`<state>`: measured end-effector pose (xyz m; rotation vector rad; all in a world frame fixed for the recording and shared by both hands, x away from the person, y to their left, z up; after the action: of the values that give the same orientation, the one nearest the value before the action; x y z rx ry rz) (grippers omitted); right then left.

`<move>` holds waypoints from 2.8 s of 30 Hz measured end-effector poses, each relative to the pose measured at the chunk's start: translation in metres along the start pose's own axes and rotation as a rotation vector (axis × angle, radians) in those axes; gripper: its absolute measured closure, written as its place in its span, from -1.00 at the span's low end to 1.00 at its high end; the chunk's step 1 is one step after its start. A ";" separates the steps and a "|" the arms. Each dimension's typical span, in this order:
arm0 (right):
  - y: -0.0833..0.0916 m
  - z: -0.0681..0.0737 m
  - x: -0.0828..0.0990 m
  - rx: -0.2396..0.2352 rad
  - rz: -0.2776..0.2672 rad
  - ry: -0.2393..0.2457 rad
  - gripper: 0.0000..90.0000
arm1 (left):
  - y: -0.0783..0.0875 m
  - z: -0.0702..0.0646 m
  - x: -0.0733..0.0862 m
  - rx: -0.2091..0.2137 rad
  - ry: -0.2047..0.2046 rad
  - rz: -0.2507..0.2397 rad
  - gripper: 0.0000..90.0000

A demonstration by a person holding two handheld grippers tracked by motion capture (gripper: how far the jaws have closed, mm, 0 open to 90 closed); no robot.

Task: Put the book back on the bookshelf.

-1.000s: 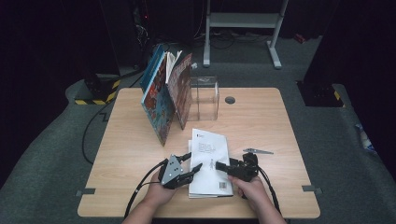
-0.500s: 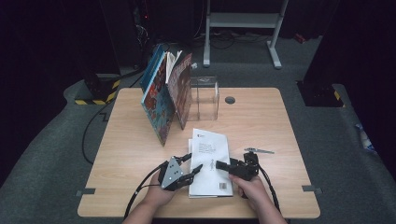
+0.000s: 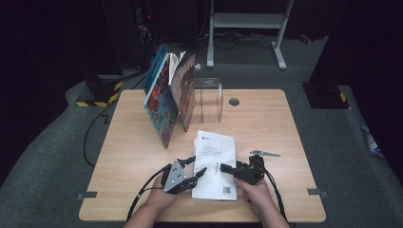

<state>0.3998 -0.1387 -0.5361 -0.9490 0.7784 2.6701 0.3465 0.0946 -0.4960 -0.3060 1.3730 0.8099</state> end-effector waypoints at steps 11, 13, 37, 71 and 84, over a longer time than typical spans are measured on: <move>0.008 0.007 0.002 0.036 -0.028 0.049 -0.70 | 0.000 0.000 -0.001 0.014 0.012 0.008 0.08; 0.010 0.006 0.002 0.036 -0.035 0.061 -0.67 | 0.000 0.000 -0.001 0.018 0.014 0.012 0.08; 0.023 0.016 0.008 0.102 -0.109 0.137 -0.46 | -0.004 0.003 0.004 0.045 0.118 0.072 0.09; 0.028 0.023 0.010 0.124 -0.149 0.171 -0.37 | -0.005 0.008 0.005 0.061 0.322 0.097 0.20; 0.032 0.028 0.004 0.149 -0.170 0.226 -0.35 | -0.006 0.012 -0.003 0.045 0.364 0.070 0.32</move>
<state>0.3708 -0.1504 -0.5071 -1.2320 0.8844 2.3516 0.3593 0.0968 -0.4923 -0.3848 1.7480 0.8055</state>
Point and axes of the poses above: each handheld gripper's, and its own axes: y roughly backward along the jaws, x roughly out of its underside, z roughly to its left, the point moved 4 cm from there along -y, roughly forward along the jaws, and after that the axes turned 2 degrees about z, right-handed, at the moved point
